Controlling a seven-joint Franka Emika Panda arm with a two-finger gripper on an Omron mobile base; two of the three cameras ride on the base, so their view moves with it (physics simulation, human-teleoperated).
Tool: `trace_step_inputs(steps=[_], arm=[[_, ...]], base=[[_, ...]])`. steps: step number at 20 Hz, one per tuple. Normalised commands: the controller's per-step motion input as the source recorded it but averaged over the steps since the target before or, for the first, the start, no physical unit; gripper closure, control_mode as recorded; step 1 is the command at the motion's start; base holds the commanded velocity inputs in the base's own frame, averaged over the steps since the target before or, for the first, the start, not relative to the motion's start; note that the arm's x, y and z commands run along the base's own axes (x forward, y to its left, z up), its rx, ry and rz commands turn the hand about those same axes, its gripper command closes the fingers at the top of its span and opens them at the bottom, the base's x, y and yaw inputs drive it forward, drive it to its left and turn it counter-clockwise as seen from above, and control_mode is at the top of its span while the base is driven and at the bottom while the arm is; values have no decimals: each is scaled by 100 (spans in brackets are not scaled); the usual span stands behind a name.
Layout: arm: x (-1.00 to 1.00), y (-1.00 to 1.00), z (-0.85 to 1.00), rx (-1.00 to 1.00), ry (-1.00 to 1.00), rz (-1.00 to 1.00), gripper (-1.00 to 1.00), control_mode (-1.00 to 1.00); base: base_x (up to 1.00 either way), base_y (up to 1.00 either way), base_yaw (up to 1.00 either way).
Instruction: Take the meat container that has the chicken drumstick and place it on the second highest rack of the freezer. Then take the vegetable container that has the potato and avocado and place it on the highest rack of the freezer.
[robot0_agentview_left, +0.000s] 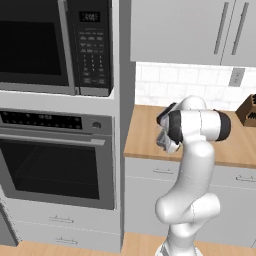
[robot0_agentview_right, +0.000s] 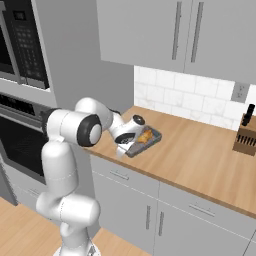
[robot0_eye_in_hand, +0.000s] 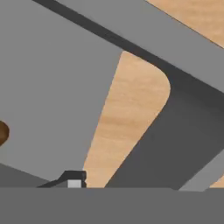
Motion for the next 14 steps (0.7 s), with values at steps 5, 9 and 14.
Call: trace_step_inputs(steps=[5,9,14], arm=[[-14,0,-39,-9,-2,2,100,-100],[-42,-2,-14,1,-2,9,100,-100],[-61,-36,30,12,-12,17,100,-100]], base=[[0,0,0],[0,0,0],[0,0,0]])
